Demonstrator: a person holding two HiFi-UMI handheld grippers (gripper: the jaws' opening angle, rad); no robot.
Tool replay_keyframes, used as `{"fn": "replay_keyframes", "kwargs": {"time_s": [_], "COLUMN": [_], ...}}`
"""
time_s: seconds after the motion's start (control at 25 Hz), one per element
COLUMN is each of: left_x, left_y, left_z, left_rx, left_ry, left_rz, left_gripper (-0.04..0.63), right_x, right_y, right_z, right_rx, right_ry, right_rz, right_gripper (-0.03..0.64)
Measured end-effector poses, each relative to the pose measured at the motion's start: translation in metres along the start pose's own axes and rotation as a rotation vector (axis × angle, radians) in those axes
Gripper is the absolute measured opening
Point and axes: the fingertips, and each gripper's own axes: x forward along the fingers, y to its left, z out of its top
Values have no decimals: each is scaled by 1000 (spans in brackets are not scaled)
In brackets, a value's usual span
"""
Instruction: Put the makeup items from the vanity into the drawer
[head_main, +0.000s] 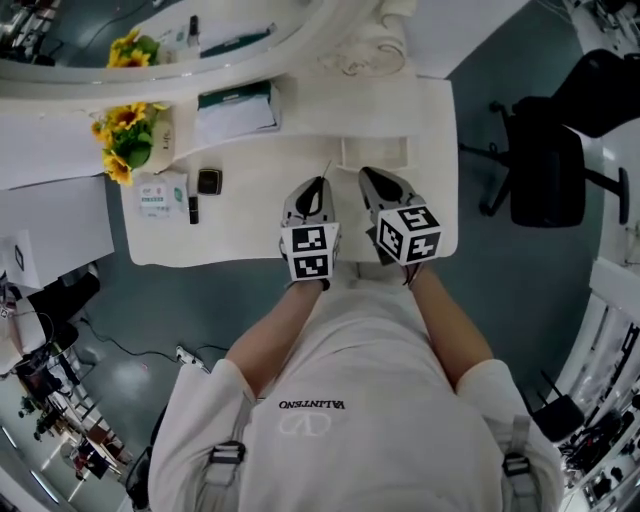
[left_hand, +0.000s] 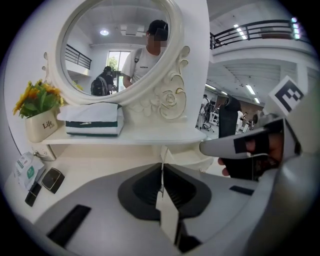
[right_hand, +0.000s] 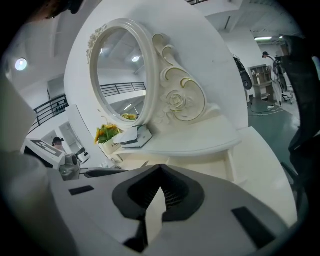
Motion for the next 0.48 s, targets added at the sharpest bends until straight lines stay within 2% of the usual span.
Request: {"fn": "replay_keyframes", "kwargs": {"time_s": [0.48], "left_x": [21], "left_y": [-40], "left_z": [20], "left_rx": [37], "left_ry": [-9], "left_rz": [-68], "left_gripper": [17], "right_x": [-20], "right_y": [-38], "right_z": [14], "right_rx": [40], "right_ry": [-48], "right_rz": [-71], "right_gripper": [12]}}
